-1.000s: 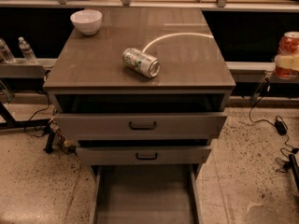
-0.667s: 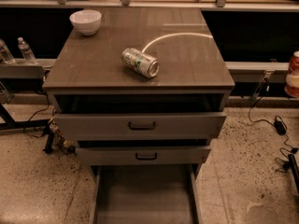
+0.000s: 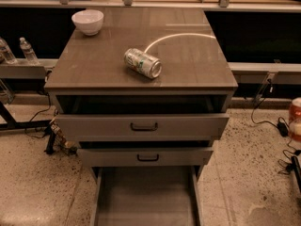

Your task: Place coke can into bottom drawer

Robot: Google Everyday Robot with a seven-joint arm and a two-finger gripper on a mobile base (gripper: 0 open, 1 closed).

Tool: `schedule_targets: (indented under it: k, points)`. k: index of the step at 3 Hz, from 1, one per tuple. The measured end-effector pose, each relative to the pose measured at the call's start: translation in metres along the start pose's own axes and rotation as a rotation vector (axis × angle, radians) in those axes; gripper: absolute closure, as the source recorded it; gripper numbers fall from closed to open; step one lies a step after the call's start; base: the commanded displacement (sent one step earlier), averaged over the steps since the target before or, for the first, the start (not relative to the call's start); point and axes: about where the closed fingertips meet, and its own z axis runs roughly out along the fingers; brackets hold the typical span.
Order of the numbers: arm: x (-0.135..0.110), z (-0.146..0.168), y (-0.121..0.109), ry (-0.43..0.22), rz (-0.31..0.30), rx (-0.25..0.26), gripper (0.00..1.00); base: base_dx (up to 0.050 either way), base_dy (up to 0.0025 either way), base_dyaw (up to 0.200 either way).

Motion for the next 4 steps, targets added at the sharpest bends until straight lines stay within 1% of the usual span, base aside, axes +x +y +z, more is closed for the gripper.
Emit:
schedule_targets:
  k: [1,2,3,4]
  points:
    - [0.074,0.028,0.033,0.055,0.041,-0.043,1.00,0.000,0.00000,0.000]
    - [0.077,0.031,0.036,0.051,0.043,-0.049,1.00,0.000,0.00000,0.000]
    - [0.102,0.055,0.057,0.022,0.054,-0.101,1.00,0.000,0.00000,0.000]
    - [0.141,0.091,0.081,-0.035,0.047,-0.144,1.00,0.000,0.00000,0.000]
